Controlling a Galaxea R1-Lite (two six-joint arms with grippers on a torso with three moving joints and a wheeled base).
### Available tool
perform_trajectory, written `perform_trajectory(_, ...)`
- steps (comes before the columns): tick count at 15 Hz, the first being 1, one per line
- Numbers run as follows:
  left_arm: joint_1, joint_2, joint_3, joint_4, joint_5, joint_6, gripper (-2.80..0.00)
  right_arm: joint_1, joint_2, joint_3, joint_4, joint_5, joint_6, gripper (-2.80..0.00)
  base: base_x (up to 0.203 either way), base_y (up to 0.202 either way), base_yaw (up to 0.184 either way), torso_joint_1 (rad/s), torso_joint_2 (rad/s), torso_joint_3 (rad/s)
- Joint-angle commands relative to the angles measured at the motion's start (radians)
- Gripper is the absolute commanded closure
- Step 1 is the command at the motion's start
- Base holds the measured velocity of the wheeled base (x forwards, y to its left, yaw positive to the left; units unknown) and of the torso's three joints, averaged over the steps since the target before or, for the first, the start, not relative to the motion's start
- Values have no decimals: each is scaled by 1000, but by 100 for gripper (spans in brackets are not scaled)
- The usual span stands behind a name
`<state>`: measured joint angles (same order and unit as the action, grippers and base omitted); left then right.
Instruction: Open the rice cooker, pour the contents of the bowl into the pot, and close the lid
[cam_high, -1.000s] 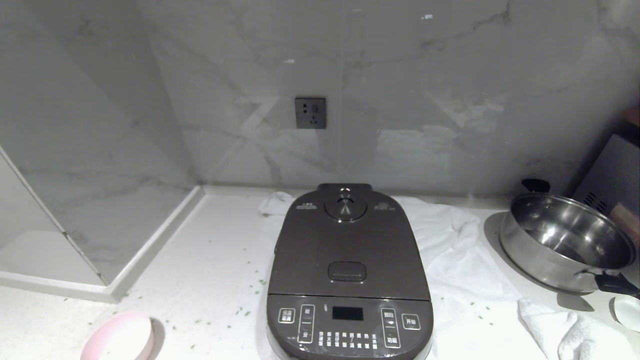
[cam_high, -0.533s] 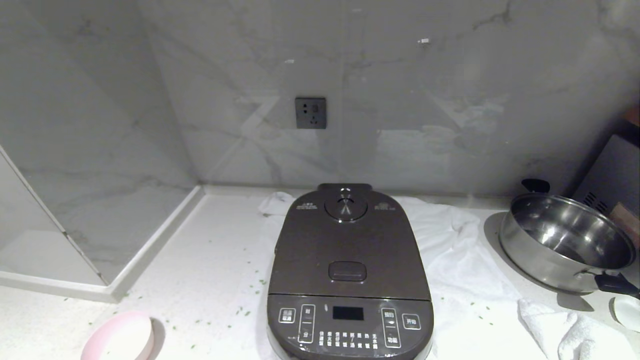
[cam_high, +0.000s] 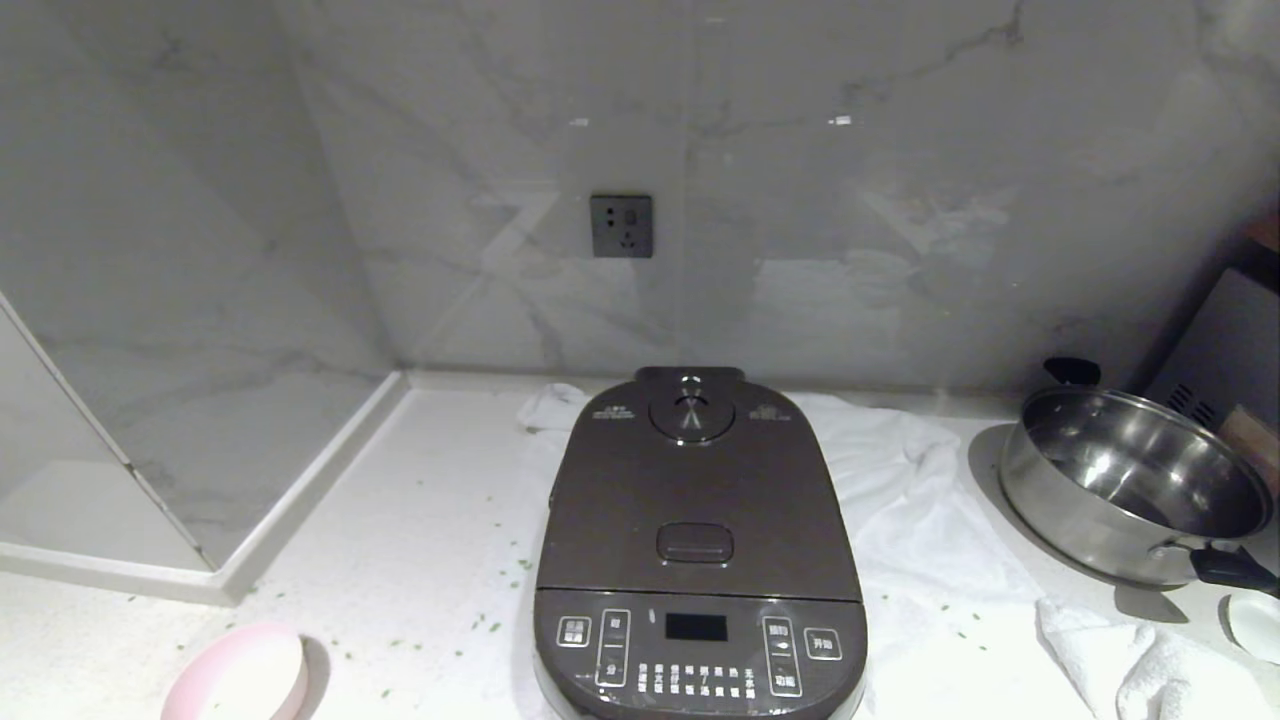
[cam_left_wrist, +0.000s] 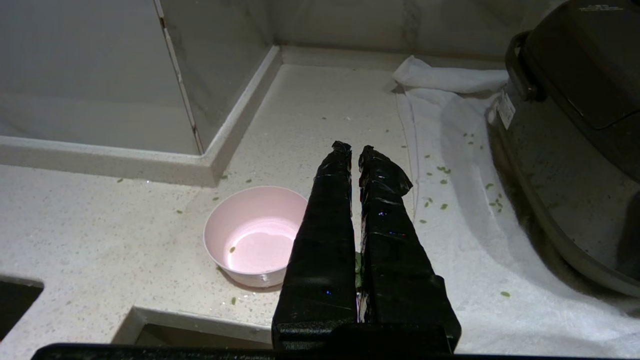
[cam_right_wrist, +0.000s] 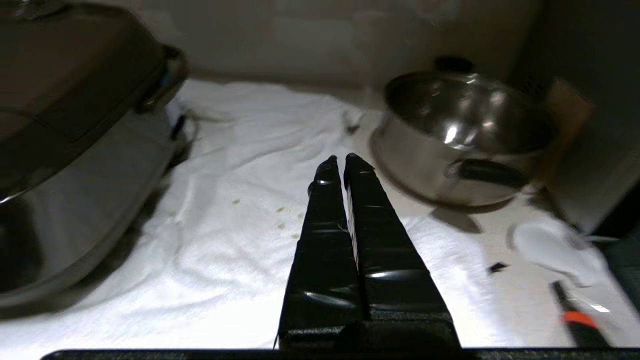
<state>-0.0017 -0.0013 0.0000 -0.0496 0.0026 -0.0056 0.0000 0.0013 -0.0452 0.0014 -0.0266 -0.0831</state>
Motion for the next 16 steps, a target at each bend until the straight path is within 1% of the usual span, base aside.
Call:
perform_trajectory(1, 0, 0, 14, -1, 0, -1, 0, 1, -1, 50, -8, 56, 34, 0, 0, 0, 0, 0, 0, 0)
perform_trajectory(16, 0, 0, 14, -1, 0, -1, 0, 2, 0, 47, -7, 45, 62, 0, 0, 0, 0, 0, 0, 0)
